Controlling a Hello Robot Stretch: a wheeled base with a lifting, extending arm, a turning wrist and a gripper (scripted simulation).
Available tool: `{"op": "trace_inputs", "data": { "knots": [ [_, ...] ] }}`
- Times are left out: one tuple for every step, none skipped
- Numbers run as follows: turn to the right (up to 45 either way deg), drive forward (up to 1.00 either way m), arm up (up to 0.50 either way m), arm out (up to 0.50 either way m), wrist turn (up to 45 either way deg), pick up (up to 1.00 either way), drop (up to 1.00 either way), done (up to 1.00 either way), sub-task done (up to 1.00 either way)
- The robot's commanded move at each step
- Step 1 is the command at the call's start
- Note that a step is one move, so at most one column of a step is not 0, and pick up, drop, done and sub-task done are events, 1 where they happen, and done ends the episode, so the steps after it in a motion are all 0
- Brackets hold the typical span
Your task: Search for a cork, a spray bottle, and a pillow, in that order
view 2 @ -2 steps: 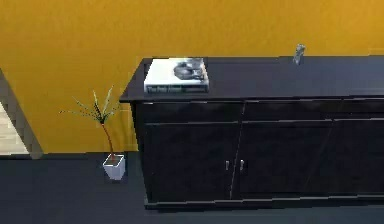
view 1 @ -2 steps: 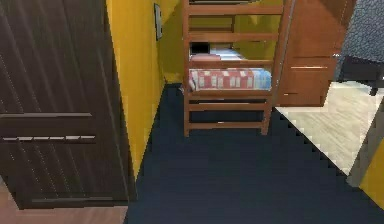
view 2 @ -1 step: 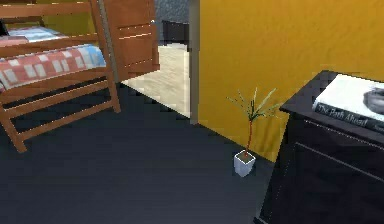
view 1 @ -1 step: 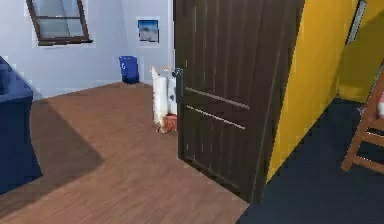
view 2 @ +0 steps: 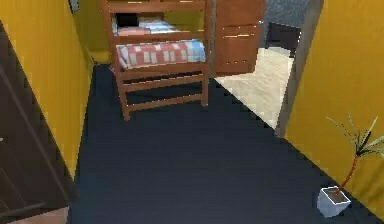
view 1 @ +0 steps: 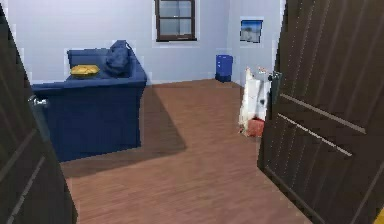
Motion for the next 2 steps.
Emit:
{"op": "trace_inputs", "data": {
  "knots": [
    [0.0, 1.0, 0.0, 0.0, 0.0, 0.0, 0.0, 0.0, 0.0],
    [-3.0, 0.0, 0.0, 0.0, 0.0, 0.0, 0.0, 0.0, 0.0]
  ]
}}
